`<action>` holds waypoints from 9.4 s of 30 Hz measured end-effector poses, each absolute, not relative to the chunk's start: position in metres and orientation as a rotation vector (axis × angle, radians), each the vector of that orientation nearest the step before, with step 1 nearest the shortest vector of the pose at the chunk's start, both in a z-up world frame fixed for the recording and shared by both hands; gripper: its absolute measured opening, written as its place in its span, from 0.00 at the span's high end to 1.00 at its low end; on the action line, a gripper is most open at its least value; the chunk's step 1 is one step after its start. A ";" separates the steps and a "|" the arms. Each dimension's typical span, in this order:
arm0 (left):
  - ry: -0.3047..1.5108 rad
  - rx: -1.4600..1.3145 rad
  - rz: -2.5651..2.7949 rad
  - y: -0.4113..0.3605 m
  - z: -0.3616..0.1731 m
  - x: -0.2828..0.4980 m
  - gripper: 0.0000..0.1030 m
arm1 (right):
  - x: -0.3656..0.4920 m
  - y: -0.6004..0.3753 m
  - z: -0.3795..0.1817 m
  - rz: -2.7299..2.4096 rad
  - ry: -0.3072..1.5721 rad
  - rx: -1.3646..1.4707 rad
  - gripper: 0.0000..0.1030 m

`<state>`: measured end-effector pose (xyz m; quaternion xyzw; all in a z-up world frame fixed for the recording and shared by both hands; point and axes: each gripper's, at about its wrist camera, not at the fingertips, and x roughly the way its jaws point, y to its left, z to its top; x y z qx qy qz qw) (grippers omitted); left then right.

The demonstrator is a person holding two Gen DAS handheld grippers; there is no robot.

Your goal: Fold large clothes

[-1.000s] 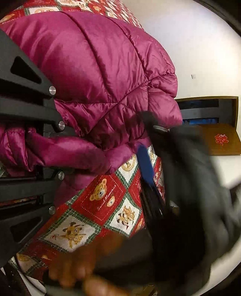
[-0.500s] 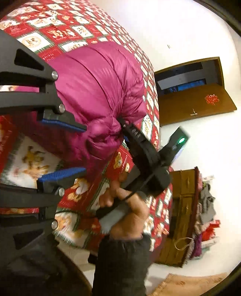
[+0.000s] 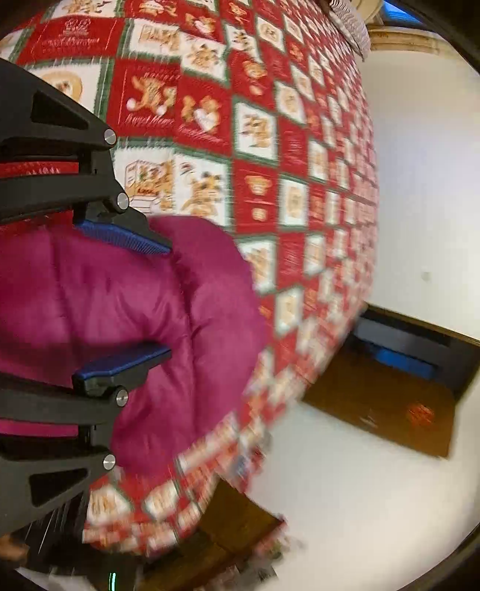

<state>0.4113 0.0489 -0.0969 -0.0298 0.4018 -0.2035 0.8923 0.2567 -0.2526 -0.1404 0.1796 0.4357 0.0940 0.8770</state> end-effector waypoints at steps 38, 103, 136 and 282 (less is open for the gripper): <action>0.809 0.192 -0.152 0.018 -0.140 0.448 0.14 | 0.344 -0.229 -0.153 0.015 0.822 0.263 0.72; 0.984 -0.270 -0.402 0.093 -0.150 0.395 0.08 | 0.285 -0.271 -0.155 0.216 0.811 0.492 0.22; 0.926 -0.116 -0.421 0.078 -0.135 0.355 0.38 | 0.259 -0.215 -0.149 0.209 0.869 0.375 0.62; 0.789 0.219 -0.429 -0.176 -0.093 0.390 0.34 | 0.245 -0.390 -0.113 -0.337 0.832 0.259 0.74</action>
